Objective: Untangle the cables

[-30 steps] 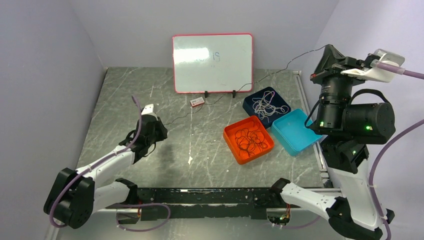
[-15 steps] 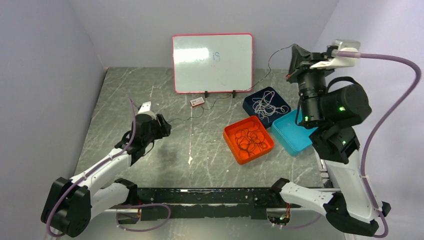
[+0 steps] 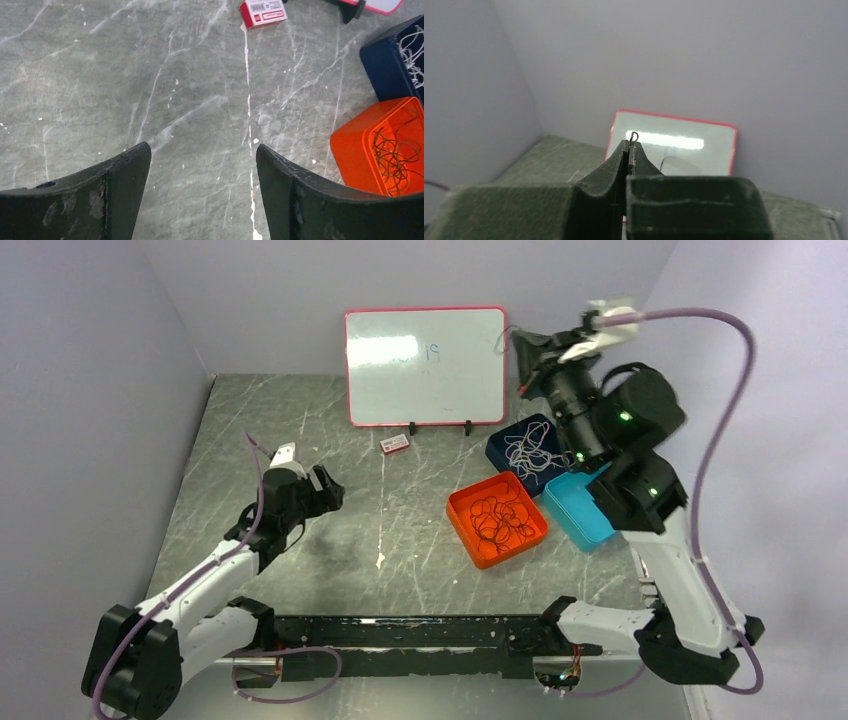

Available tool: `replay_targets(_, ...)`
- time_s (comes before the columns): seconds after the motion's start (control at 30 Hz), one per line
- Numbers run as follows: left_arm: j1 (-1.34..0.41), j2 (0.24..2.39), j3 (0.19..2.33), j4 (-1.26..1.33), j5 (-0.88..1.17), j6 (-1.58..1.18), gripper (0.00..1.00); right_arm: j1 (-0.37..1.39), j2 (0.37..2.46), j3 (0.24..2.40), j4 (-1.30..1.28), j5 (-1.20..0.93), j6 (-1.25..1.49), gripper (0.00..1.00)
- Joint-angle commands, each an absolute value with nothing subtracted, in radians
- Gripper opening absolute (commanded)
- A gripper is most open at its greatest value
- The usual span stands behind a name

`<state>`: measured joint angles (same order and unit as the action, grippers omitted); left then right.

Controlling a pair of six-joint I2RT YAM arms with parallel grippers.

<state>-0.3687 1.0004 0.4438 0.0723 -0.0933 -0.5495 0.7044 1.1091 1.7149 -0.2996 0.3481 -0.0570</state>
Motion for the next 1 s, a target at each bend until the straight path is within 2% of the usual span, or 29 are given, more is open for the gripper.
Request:
replay_targets(0.0,-0.356,0.943,0.439,0.069,-0.061,-0.546,0.81,0.707,1.177,1.715,-0.351,0.18,0.025,0.0)
replay_targets(0.4,-0.35,0.848,0.508,-0.051,-0.108,-0.515,0.81,0.708,1.204,1.736,-0.314,0.183,0.02,0.0)
replay_targets(0.63,-0.349,0.809,0.561,-0.106,-0.151,-0.487,0.82,0.708,1.244,1.806,-0.284,0.06,-0.002,0.0)
replay_targets(0.83,-0.348,0.785,0.573,-0.132,-0.161,-0.478,0.82,0.708,1.286,1.939,-0.257,0.177,-0.088,0.0)
replay_targets(0.97,-0.348,0.773,0.569,-0.135,-0.16,-0.483,0.82,0.708,1.292,2.006,-0.201,0.176,-0.13,0.0)
